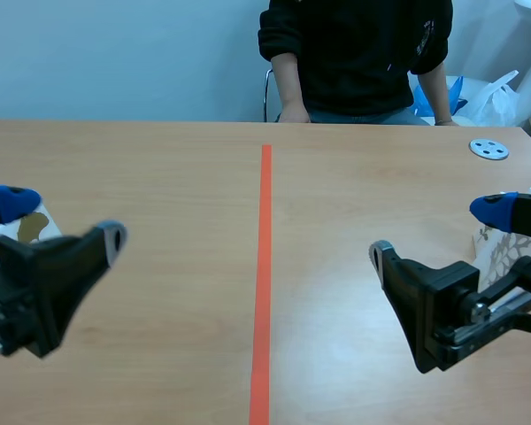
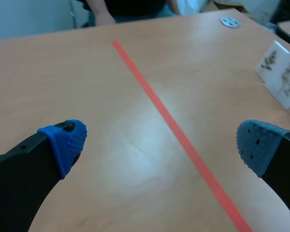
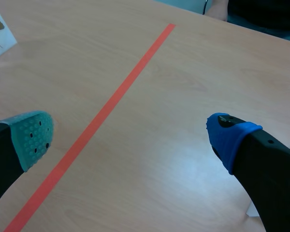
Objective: Sort the leaf by its shape. The table is split by an orange tape line. A compound leaf with several leaflets goes to the left side, a simple leaf with one blade goes to the right side. Return to the home posture when a red brick is placed on the table.
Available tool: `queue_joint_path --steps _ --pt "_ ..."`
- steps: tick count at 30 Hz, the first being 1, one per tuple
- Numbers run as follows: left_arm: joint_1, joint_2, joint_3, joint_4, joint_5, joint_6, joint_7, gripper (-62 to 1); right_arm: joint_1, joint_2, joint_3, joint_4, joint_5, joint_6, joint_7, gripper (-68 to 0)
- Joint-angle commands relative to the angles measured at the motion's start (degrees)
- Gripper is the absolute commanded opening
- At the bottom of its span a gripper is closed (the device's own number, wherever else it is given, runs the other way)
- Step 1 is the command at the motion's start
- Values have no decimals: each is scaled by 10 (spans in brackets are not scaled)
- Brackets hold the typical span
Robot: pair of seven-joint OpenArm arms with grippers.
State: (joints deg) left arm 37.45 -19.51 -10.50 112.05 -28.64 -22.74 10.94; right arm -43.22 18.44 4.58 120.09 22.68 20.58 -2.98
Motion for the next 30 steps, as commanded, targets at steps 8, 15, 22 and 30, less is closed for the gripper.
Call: queue_joint_path --steps 8,15,22,30 --pt "-1 35 92 -5 85 56 -28 14 0 3 7 2 4 -1 7 4" --pt "-2 35 102 -15 103 72 -36 14 0 3 6 2 4 -3 7 4" --pt "-2 35 102 -23 103 71 -41 14 1 3 6 2 4 -12 7 4" --pt "-2 35 102 -23 102 71 -41 14 1 3 6 2 4 -14 7 4"
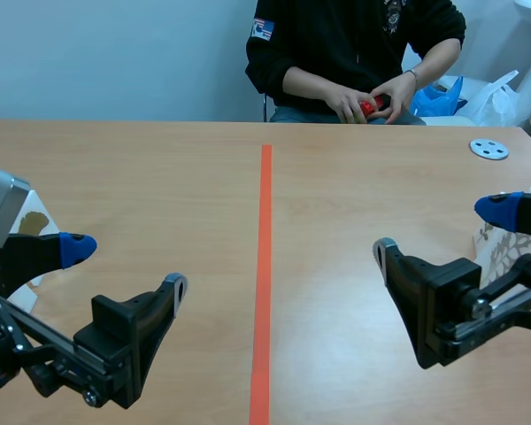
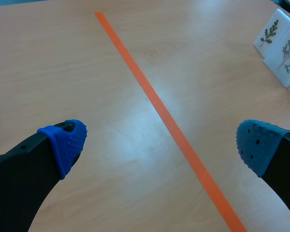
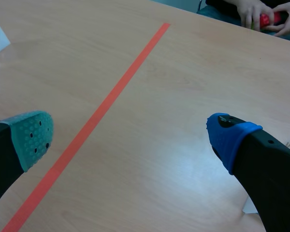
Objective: Sort the leaf by its shape. The table is split by an orange tape line. A compound leaf with several leaflets goes to the left side, a simple leaf with one blade goes to the right side. Return to the home posture when a red brick is placed on the table.
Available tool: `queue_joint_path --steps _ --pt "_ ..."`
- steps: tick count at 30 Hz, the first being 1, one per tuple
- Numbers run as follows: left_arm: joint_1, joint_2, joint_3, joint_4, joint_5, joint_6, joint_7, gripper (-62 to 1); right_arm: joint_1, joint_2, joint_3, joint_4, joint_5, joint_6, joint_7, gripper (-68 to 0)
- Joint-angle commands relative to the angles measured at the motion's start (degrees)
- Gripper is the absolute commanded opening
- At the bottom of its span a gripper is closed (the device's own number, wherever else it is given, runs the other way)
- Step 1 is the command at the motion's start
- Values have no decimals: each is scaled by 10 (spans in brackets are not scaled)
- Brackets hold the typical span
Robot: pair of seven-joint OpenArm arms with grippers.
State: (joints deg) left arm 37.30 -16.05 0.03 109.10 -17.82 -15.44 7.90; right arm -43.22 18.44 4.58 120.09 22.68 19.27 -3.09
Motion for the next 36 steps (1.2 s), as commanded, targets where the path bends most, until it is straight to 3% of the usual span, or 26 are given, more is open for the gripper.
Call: queue_joint_path --steps 1,36 --pt "0 0 -3 6 -6 -2 -10 14 1 3 6 2 4 0 9 4" --pt "0 -3 -3 6 -10 -3 -10 14 2 3 6 2 4 0 9 4"
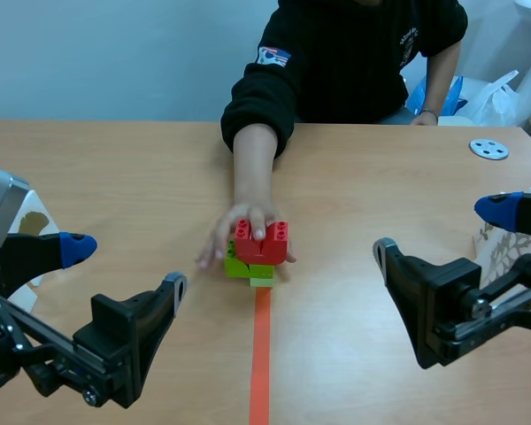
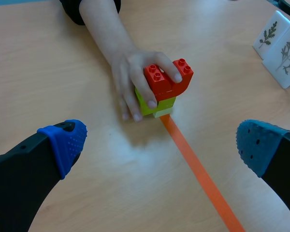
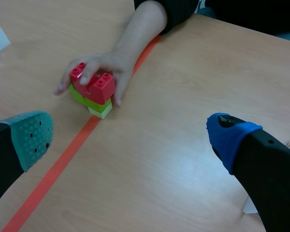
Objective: Sort the leaf by its shape. The table is split by an orange tape line. A compound leaf with several leaflets goes to the left side, a simple leaf with one blade goes to the right side. Return to the home posture when a red brick is placed on the table.
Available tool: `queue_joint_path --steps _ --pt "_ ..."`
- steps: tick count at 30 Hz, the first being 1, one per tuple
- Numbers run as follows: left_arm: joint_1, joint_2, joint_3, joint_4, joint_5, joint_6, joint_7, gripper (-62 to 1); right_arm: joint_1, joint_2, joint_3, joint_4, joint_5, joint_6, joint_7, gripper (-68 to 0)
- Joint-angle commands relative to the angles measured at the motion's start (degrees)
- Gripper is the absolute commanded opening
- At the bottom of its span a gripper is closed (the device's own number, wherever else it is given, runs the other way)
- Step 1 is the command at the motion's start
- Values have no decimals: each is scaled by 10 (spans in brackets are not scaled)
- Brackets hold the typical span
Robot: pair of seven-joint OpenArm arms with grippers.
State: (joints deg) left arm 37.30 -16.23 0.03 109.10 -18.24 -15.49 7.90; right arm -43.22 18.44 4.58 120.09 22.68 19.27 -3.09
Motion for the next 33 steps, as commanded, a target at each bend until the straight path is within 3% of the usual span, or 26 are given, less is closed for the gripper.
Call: queue_joint_path --steps 1,33 --pt "0 -1 -3 6 -6 -3 -10 14 2 3 6 2 4 0 9 4" --pt "0 0 -3 6 -8 -3 -21 14 2 3 6 2 4 0 11 4"
